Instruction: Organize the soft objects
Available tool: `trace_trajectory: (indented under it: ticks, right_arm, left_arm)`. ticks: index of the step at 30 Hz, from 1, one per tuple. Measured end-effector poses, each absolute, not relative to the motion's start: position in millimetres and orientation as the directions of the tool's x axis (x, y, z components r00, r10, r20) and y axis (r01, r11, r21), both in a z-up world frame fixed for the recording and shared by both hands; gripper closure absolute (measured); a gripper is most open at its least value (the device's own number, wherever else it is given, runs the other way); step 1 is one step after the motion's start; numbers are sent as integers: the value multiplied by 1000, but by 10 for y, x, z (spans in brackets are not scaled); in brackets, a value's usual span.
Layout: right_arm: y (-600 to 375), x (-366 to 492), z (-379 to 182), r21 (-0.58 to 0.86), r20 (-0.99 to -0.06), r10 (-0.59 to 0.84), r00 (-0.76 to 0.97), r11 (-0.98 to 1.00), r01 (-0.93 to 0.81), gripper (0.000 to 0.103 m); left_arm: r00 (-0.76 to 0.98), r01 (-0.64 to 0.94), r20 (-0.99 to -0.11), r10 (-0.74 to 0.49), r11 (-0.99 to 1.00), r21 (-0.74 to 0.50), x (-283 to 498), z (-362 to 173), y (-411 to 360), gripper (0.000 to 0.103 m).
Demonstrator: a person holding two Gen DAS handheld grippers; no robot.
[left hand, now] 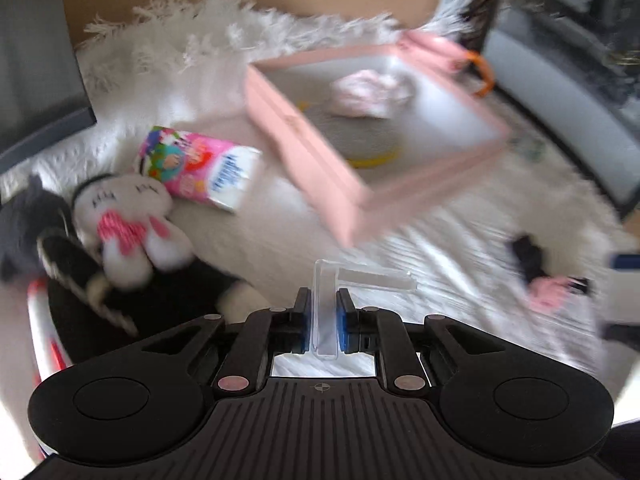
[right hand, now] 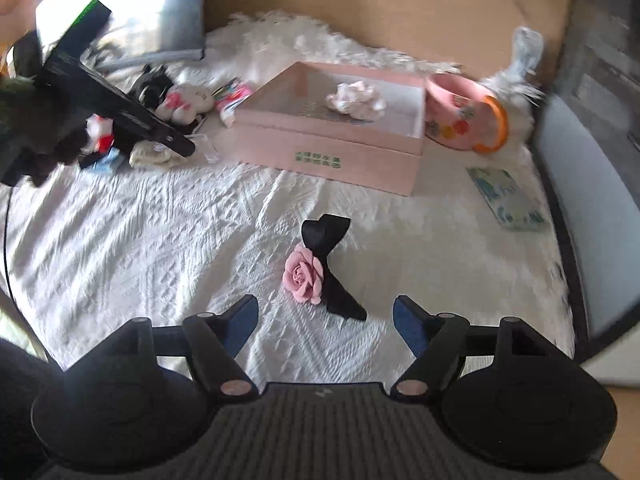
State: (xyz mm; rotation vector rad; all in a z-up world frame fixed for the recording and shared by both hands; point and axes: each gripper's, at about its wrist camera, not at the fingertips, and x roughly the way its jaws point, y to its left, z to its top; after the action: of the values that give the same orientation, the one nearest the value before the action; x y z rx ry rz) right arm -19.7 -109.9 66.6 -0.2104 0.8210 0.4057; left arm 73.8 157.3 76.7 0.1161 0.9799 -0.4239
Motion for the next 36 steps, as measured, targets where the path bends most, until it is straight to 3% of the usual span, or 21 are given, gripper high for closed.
trace_trajectory:
  ticks: [3,8,10,12,14,19,23,26,28,29,30,31,32,36]
  right_arm:
    - [-1048,-80,588,-73,-759,274,591,866,-495,42]
    - [-947,67,470,-160,-772,278,571,785,-599,47]
    - [-937,127,415,-169,-780,275,563,772,-612,59]
    - [-939,186,373,-161,-795,271,544,769,-618,81]
    - [-961,198,390,-141,-804,283,522,763,-631,88]
    - [-1076,102,659,-117,-774,316,549,780,-614,99]
    - [-1210,55,901,-64,-743,348,572,814,-578,100]
    - [-1315,-8,1009,-53,-715,356,601,831,-554,99]
    - [-1334,-36,987,-69,-710,353,609,826,-560,92]
    - [-1324,-38,960,-72,-711,348,611,828,-556,73]
    - [-1300,-26,923,-67,-711,345,613,834,-547,45]
    - [-1275,-13,885,-52,-709,356,609,835,-548,35]
    - [-1242,-5,842,-35,-700,376,607,831,-555,31]
    - [-1049,124,619,-27,-696,403,595,812,-582,31]
  left_arm:
    - [483,389,-814,-322,912,-131,388,787,1493,88]
    - [473,349,-802,-365,913,-209,-56,698,1341,88]
    - [470,341,-805,-361,916,-212,-169,637,1292,88]
    - [463,340,-811,-357,917,-210,-251,601,1231,88]
    - [458,333,-810,-367,915,-226,-332,596,1177,88]
    - [470,339,-796,-381,911,-235,-404,630,1064,88]
    - [486,351,-783,-389,907,-233,-355,689,1001,88]
    - [485,372,-780,-394,901,-224,-305,714,931,88]
    - [485,378,-780,-396,899,-221,-276,713,883,88]
    - [485,378,-780,-396,899,-222,-266,709,870,88]
    - [486,375,-779,-396,900,-223,-257,707,858,88]
    - [487,373,-776,-399,899,-228,-253,707,856,88]
    - [487,373,-775,-404,898,-234,-251,705,856,88]
    - [491,351,-780,-387,908,-229,-267,671,909,87]
